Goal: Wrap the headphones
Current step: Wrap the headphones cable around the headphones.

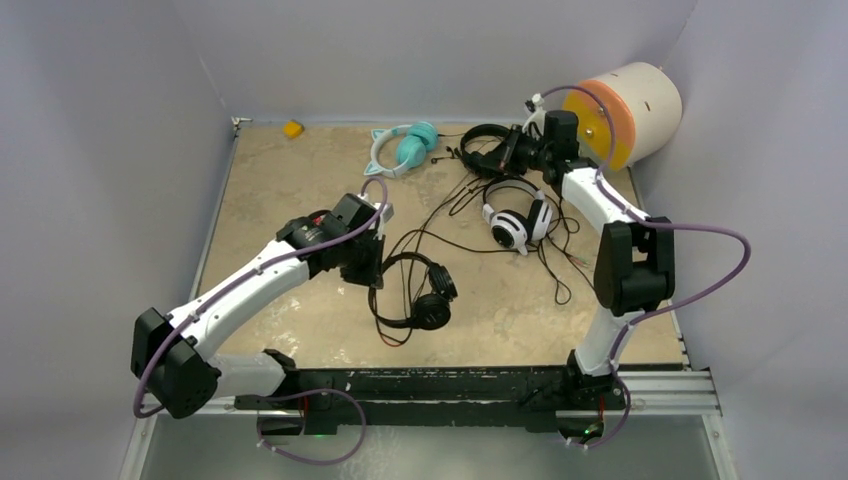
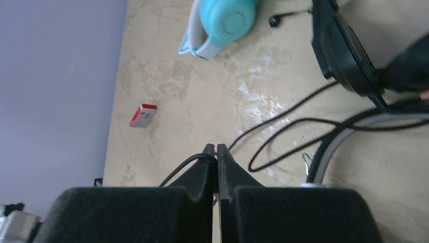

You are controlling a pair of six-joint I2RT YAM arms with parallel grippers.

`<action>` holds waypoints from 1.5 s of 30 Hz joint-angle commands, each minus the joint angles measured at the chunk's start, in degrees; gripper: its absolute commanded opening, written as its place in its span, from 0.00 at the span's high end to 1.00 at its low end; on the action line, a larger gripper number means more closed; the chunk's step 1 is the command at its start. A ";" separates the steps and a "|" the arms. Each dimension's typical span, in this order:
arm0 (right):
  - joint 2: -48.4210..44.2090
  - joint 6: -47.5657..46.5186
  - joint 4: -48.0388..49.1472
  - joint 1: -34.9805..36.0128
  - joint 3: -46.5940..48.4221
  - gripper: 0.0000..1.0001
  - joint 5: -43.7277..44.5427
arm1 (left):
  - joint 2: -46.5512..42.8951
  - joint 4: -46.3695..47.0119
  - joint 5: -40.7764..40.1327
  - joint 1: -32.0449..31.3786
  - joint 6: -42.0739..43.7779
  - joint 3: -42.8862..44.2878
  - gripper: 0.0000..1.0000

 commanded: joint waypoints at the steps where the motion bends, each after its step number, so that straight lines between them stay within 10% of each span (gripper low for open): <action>1: -0.44 -1.76 0.29 0.82 6.17 1.00 -1.02 | 1.61 1.62 1.51 -1.95 -0.41 -0.32 1.00; 16: 1.80 -2.37 -7.68 -0.22 19.03 1.00 -2.44 | 7.15 4.33 -1.69 -8.20 -2.49 -1.53 1.00; 35: 1.54 -4.59 -4.32 -1.53 6.53 1.00 -5.51 | -7.25 -0.57 -0.19 -8.03 -5.15 8.12 1.00; 45: -9.56 -4.81 5.00 -0.45 -17.56 1.00 -5.49 | -2.22 -6.19 9.37 10.84 -3.42 26.69 1.00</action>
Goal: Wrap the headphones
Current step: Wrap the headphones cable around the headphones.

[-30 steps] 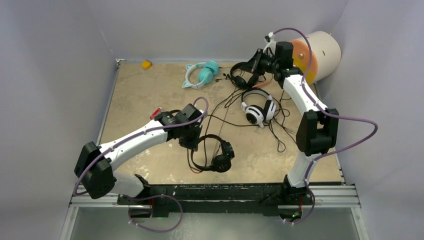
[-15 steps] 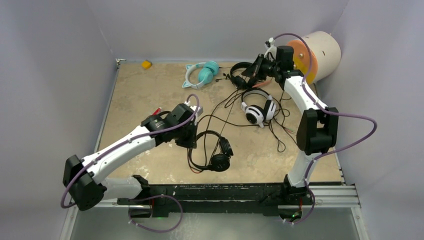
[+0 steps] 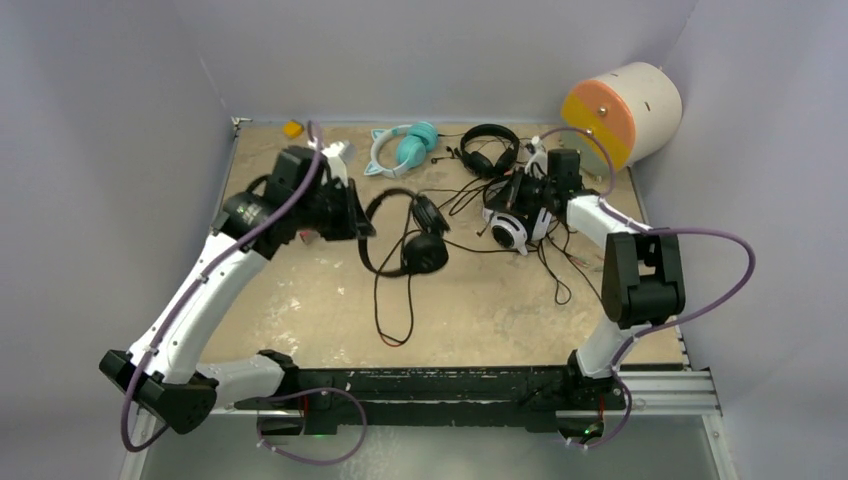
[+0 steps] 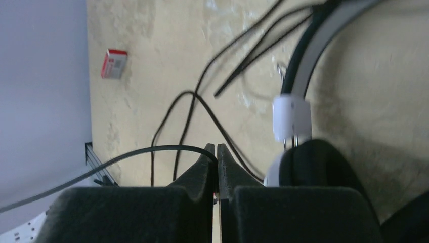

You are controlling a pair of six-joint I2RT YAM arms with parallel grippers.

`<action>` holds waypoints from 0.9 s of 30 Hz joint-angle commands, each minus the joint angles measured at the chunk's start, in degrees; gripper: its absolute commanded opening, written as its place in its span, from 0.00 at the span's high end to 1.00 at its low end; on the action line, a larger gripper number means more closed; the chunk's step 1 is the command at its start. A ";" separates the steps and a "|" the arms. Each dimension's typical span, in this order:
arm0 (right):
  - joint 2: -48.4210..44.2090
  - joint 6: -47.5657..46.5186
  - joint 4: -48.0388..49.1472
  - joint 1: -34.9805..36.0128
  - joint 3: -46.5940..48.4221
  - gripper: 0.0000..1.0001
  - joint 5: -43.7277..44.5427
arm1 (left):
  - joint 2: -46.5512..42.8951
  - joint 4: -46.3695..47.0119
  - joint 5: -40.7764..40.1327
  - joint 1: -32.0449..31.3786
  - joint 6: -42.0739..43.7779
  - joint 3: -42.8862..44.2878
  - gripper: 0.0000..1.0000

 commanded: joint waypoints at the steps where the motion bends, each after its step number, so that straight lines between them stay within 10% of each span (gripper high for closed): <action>1: -7.20 -0.76 6.41 1.34 -7.11 1.00 -0.85 | 4.09 -4.70 2.67 6.05 1.51 13.81 1.00; 17: -26.35 -1.31 1.60 27.09 -22.73 1.00 6.51 | 14.26 3.43 5.60 21.76 -12.79 23.68 1.00; 27: -32.94 -6.79 -15.23 39.36 -15.25 1.00 10.14 | 19.64 -0.92 -16.68 22.39 -29.33 19.61 1.00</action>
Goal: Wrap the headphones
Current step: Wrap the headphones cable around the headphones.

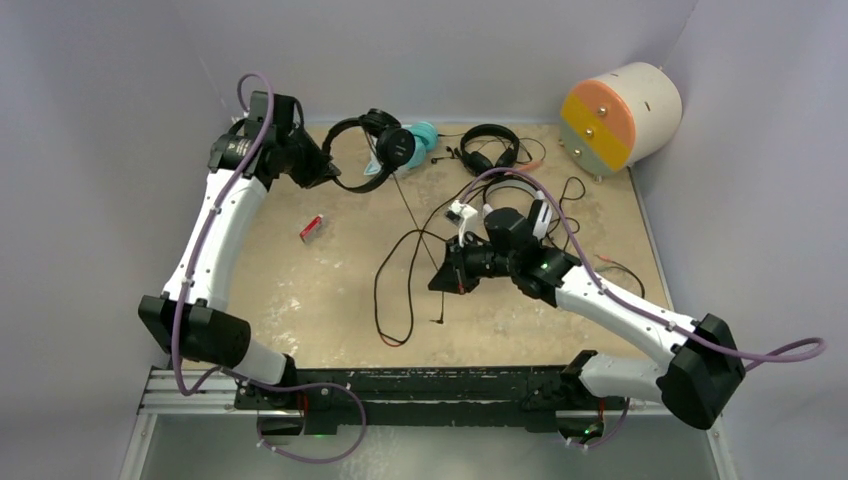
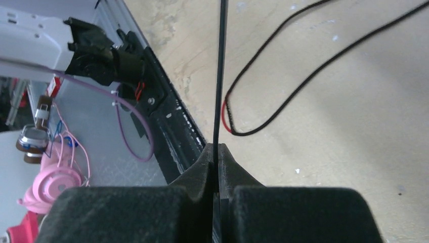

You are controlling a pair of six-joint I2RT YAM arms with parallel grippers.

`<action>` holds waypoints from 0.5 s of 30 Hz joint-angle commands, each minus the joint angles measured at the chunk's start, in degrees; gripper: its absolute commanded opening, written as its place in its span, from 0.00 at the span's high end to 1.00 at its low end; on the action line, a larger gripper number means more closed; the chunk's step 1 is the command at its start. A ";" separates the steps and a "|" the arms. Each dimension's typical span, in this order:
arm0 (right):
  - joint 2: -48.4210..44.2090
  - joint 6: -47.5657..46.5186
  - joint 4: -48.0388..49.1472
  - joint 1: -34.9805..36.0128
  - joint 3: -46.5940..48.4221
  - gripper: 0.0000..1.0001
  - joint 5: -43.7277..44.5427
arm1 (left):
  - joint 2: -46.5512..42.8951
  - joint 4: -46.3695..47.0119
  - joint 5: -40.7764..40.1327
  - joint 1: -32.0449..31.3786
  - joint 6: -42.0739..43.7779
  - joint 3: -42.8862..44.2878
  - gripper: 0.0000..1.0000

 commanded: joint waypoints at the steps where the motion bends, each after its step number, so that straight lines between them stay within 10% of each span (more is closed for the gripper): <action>1: -0.03 -4.89 -12.04 4.31 6.80 1.00 1.81 | 1.77 1.76 -13.26 0.57 -11.87 -2.05 1.00; 15: 8.70 -13.37 -25.72 5.95 29.08 1.00 3.60 | 5.98 -7.77 -55.98 -18.85 -13.41 -11.61 1.00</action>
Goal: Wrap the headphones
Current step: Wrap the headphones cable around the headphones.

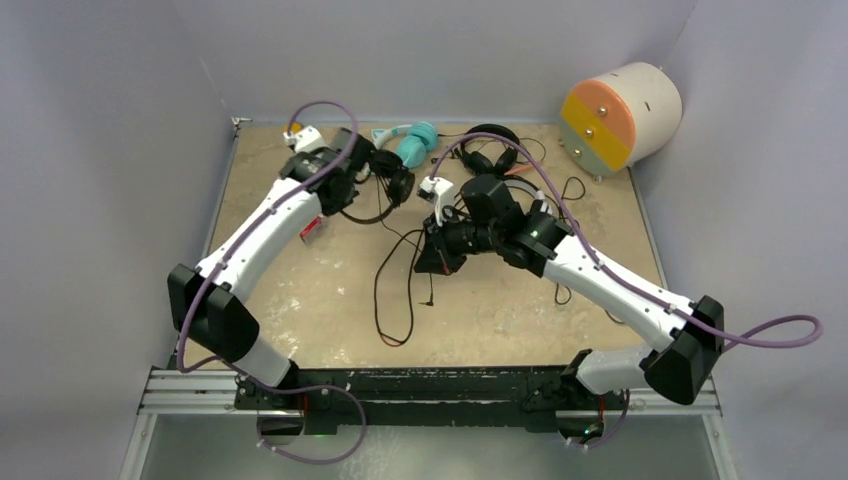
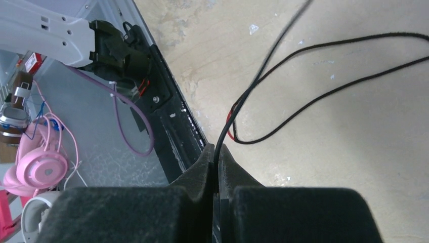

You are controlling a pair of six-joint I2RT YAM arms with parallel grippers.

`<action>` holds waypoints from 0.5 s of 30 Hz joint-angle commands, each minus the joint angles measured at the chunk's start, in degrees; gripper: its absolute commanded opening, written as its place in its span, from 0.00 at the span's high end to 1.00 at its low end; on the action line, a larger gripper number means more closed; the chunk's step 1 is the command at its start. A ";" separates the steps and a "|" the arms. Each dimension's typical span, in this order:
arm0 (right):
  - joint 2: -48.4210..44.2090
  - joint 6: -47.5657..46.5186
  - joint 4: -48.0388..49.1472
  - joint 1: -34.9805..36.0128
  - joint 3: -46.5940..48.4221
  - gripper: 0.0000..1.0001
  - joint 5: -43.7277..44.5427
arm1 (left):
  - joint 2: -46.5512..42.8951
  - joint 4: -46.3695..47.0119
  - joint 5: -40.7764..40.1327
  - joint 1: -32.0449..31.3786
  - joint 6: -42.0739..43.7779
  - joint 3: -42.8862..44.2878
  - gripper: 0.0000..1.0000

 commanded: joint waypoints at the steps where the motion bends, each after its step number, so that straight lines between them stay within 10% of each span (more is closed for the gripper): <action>1: 2.27 -4.88 -6.99 0.31 7.19 1.00 0.67 | 1.74 -2.92 -18.05 -6.69 -5.18 -6.15 1.00; 6: 4.49 -8.85 -10.87 -0.14 11.58 1.00 6.35 | -1.22 5.64 -22.80 -14.30 0.63 -16.57 1.00; 15: 2.46 -9.10 -8.62 -5.34 9.34 1.00 5.19 | -11.47 25.48 -6.88 -18.33 24.09 -30.47 1.00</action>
